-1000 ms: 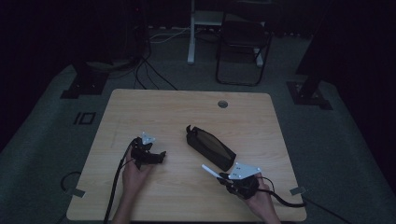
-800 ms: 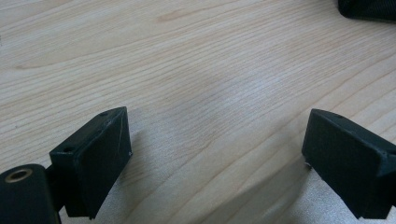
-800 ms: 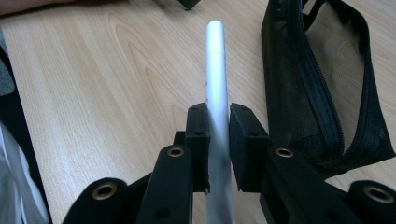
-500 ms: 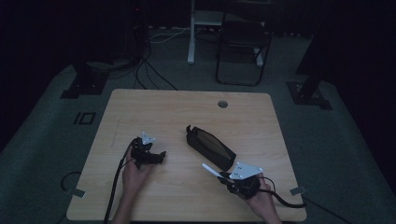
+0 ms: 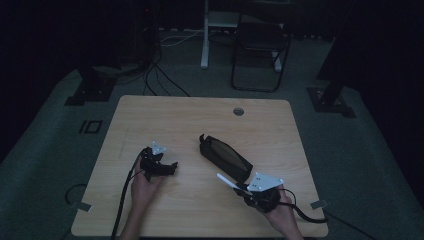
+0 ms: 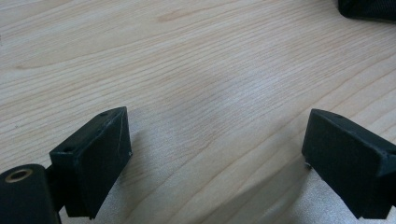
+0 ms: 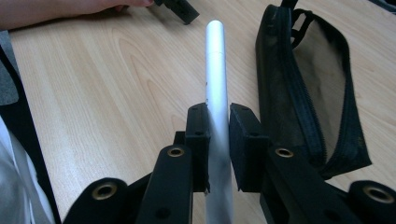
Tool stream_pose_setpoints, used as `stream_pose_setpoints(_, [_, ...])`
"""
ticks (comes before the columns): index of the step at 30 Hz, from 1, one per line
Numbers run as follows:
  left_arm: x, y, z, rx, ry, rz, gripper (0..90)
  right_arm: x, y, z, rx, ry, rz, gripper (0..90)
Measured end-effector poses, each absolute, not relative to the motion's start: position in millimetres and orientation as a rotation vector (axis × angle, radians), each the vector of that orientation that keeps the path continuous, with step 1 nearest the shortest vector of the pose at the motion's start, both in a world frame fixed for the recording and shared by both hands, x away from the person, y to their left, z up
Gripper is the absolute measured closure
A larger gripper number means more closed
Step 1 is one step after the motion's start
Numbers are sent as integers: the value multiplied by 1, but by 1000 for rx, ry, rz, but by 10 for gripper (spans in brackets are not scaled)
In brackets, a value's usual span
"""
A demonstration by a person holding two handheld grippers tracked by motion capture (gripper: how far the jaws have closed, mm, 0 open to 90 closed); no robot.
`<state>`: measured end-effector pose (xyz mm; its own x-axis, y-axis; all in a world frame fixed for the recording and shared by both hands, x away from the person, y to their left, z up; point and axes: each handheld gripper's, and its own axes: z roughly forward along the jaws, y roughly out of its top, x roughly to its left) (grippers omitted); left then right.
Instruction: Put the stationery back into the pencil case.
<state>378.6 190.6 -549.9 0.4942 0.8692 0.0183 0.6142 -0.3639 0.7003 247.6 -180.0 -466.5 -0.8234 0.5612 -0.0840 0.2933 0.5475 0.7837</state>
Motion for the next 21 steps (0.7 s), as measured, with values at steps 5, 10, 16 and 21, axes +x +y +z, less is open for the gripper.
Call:
stream_pose_setpoints(5, [379, 191, -550, 2105, 1214, 518, 83, 247, -182, -462, 702, 2453, 1164, 790])
stream_pose_setpoints(10, [379, 191, -550, 2105, 1214, 518, 83, 250, -184, -457, 697, 2450, 1161, 789])
stream_pose_setpoints(16, [379, 191, -550, 2104, 1214, 519, 83, 252, -185, -450, 687, 2440, 1153, 790])
stream_pose_setpoints(21, [379, 191, -550, 2104, 1214, 518, 83, 255, -186, -445, 677, 2431, 1150, 789])
